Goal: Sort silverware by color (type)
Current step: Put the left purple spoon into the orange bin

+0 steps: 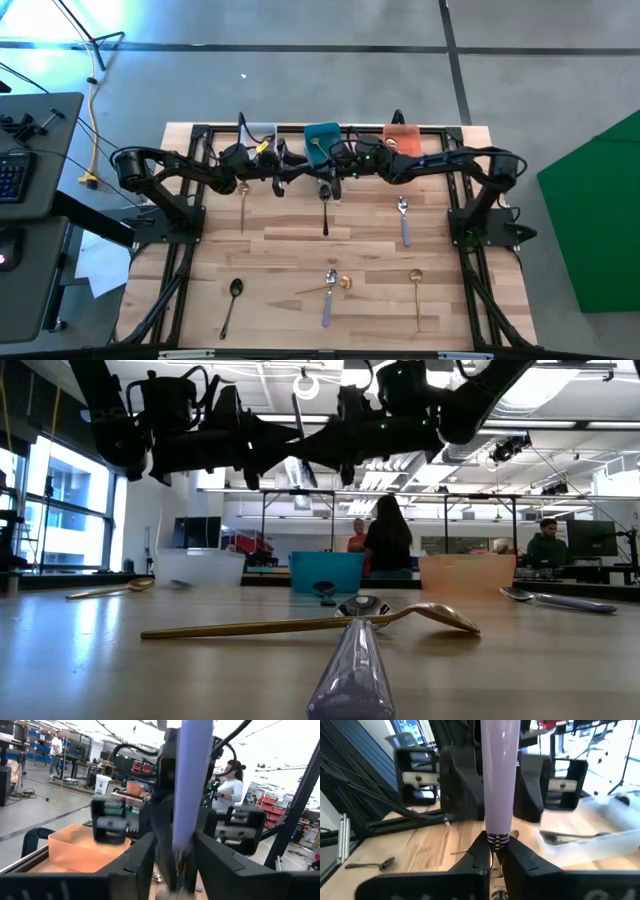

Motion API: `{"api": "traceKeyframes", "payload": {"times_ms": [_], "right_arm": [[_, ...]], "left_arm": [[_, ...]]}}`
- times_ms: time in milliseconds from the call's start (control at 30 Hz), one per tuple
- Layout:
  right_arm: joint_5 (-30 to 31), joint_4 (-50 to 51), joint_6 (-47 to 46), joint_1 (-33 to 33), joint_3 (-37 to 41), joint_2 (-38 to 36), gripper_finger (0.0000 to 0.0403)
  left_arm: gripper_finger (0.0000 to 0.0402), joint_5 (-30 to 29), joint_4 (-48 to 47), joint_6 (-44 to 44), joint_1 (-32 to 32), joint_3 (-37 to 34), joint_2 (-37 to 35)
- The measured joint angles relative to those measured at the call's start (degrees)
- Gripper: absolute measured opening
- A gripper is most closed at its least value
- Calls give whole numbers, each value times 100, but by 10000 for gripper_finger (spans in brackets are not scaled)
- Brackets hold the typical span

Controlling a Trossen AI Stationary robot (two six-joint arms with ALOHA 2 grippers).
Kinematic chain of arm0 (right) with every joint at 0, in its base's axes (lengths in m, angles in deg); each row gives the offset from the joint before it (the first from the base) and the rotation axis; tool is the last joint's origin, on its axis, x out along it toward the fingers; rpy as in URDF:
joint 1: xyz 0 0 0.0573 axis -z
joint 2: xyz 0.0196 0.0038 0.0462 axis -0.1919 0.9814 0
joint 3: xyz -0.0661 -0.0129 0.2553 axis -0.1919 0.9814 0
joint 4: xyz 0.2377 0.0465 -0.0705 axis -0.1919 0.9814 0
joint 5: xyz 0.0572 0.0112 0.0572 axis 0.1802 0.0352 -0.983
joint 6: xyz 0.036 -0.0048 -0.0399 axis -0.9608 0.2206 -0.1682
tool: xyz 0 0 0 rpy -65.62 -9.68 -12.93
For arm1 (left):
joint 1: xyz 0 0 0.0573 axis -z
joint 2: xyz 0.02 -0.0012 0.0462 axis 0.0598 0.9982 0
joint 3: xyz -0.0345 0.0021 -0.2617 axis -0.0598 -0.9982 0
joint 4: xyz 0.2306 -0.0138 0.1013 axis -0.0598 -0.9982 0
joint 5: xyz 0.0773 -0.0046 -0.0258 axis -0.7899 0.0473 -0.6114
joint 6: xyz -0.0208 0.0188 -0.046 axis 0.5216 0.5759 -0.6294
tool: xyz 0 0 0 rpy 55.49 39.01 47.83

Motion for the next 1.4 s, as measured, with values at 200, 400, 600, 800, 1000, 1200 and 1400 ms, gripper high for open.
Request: {"api": "traceKeyframes", "payload": {"times_ms": [200, 400, 600, 800, 1000, 1200, 1400], "right_arm": [[801, 1568, 294, 187, 0, -901, 12], [1716, 4265, 56, 632, -2, -1968, 14], [2344, 6559, -514, 1568, 58, -2211, 15], [2278, 6699, -518, 2498, 400, -1877, 15], [2208, 6808, -406, 2980, 483, -1538, 16], [2204, 6844, -322, 3226, 483, -1167, 16], [2219, 6796, -189, 3371, 483, -840, 16]], "left_arm": [[170, 2, -40, 187, 0, 0, 0], [178, 33, -254, 363, 0, 0, 0], [175, 36, -316, 445, 0, 0, 0], [175, 64, -300, 329, 8, -2, 0], [175, 78, -297, 298, 20, -2, 0], [175, 81, -196, 138, 20, -2, 0], [175, 81, -164, 138, 7, -2, 0]]}}
